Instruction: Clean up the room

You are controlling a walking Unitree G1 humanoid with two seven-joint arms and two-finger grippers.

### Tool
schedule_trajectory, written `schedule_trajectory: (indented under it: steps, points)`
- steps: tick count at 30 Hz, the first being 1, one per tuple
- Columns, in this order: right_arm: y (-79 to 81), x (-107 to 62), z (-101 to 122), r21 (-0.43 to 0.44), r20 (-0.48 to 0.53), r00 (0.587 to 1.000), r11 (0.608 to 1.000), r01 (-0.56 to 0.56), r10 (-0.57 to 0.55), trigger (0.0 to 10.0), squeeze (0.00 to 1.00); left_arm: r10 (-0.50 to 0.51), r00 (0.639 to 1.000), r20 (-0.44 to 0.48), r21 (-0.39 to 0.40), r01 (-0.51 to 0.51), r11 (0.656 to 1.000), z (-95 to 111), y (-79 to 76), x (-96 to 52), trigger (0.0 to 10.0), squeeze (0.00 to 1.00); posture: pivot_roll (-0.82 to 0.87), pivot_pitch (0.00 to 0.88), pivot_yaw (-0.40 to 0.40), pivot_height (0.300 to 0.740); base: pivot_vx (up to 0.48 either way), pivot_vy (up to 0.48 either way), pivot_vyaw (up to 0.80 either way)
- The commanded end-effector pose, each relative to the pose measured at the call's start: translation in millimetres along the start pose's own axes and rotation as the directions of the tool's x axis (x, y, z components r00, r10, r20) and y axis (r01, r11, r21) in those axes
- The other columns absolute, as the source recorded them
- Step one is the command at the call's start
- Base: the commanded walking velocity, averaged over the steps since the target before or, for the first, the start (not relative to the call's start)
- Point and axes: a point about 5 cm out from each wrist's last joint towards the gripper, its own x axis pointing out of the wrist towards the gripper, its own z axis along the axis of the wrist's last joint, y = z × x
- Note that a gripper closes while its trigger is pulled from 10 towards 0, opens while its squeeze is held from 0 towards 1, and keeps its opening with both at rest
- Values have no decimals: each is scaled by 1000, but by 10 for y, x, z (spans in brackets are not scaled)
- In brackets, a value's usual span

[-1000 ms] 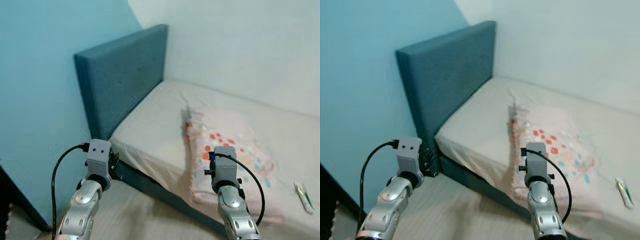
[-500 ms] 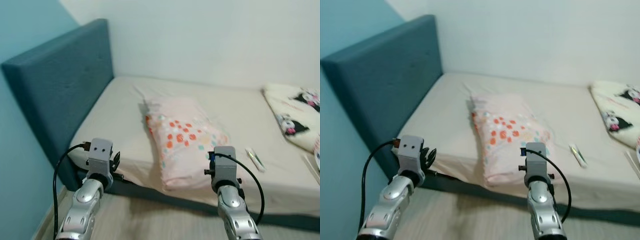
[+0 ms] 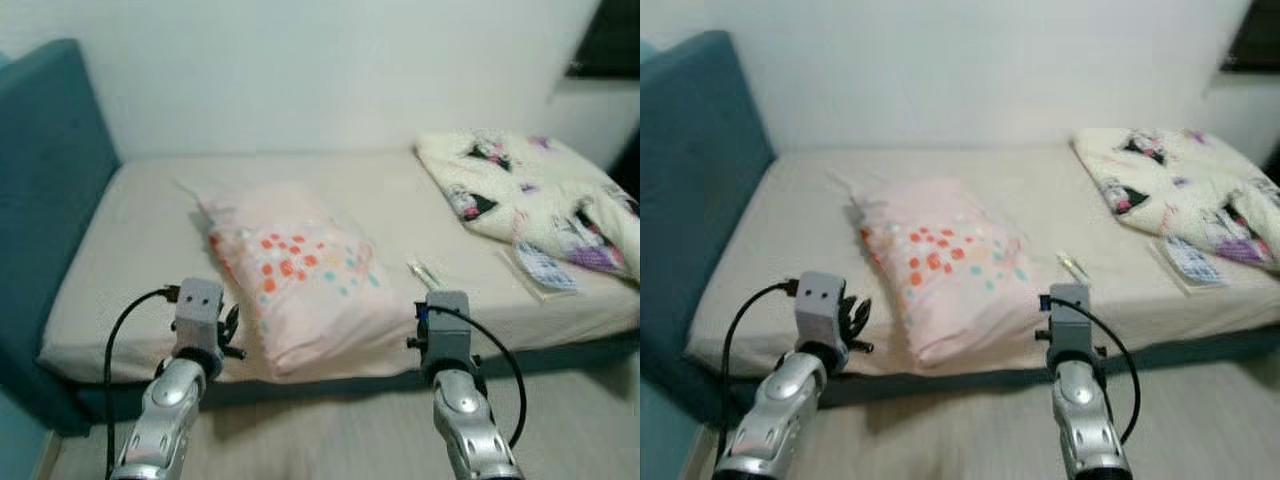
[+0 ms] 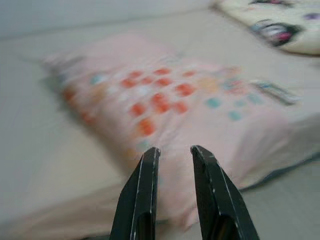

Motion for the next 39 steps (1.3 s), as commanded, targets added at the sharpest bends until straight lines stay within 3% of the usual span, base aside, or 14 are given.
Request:
schedule_trajectory:
  steps: [1, 6, 9, 15, 19, 26, 39]
  points:
    - [-10, -3, 10, 7, 1, 1000, 1000, 7, -7, 10000, 0, -18, 1000, 5, -35, 18, 999, -3, -45, -12, 10000, 0, 63, 24, -32, 740, 0, 0, -800]
    - [-3, 0, 39, 6, 22, 1000, 1000, -11, 11, 10000, 0, -22, 999, 31, -50, 23, 998, 37, -73, -6, 10000, 0, 61, 25, -35, 740, 0, 0, -760]
    - [27, -1, 54, -36, 36, 999, 999, -35, 36, 10000, 0, -22, 999, 42, -49, 24, 999, 52, -81, 0, 10000, 0, 61, 24, -36, 740, 0, 0, 0]
    - [70, 9, 56, -31, 27, 997, 997, -66, 66, 10000, 0, -23, 998, 59, -43, 26, 999, 78, -112, -17, 10000, 0, 65, 23, -41, 740, 182, 0, 0]
    - [116, 28, 70, -117, 38, 994, 989, -96, 101, 10000, 0, -12, 998, 63, -45, 14, 999, 90, -102, -9, 10000, 0, 68, 21, -45, 740, 293, 0, 566]
    - [142, 16, 51, -71, 29, 992, 991, -117, 119, 10000, 0, -3, 998, 67, -46, 6, 999, 93, -89, -18, 10000, 0, 69, 17, -45, 740, 297, 0, 229]
    - [130, 26, 39, -82, 32, 992, 989, -120, 123, 10000, 0, 5, 998, 66, -39, -3, 999, 82, -63, -18, 10000, 0, 68, 8, -42, 740, 297, 0, 0]
